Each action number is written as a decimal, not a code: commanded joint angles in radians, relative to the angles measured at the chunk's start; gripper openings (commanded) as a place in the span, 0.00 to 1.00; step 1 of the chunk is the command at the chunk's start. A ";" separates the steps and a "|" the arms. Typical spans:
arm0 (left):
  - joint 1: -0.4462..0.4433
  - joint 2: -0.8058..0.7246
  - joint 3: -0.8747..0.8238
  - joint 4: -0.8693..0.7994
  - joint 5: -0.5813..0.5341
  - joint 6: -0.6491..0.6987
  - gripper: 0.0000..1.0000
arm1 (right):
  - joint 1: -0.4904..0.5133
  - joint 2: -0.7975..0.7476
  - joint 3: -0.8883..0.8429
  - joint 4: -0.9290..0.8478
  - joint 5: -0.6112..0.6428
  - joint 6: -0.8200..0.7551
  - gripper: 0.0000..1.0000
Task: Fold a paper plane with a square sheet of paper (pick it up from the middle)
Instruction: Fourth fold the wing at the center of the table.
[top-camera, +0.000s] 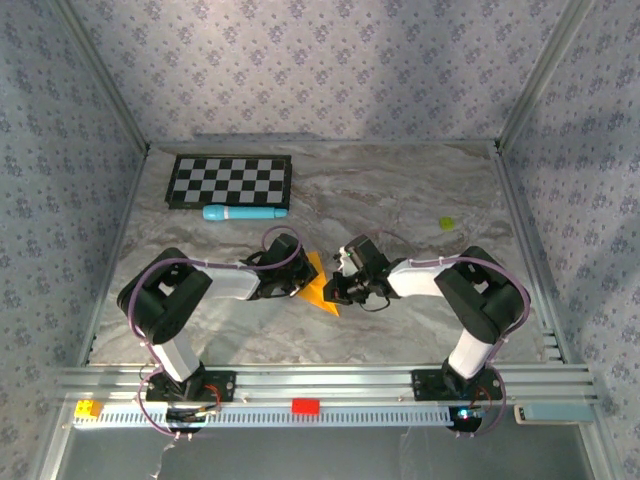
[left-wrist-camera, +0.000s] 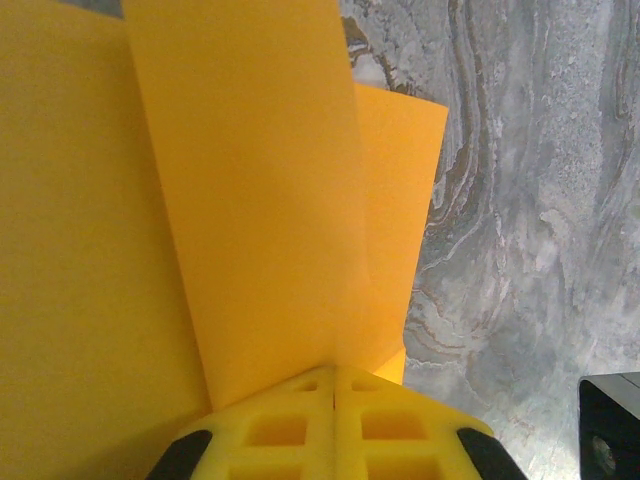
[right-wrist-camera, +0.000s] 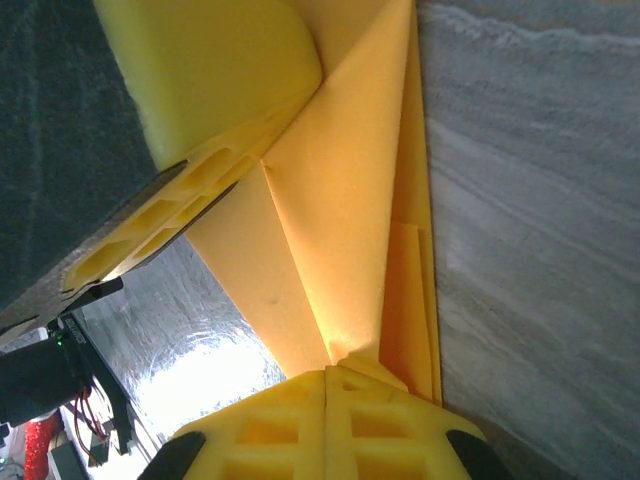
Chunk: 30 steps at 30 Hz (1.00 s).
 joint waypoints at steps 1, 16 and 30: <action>0.008 -0.004 -0.021 -0.039 -0.035 0.007 0.05 | -0.008 0.017 -0.025 -0.004 -0.005 0.012 0.05; -0.004 -0.189 -0.020 -0.093 -0.005 0.146 0.17 | -0.011 0.045 -0.051 -0.038 0.018 0.041 0.00; -0.042 -0.010 0.004 0.030 0.035 0.105 0.09 | -0.016 0.046 -0.051 -0.051 0.016 0.041 0.00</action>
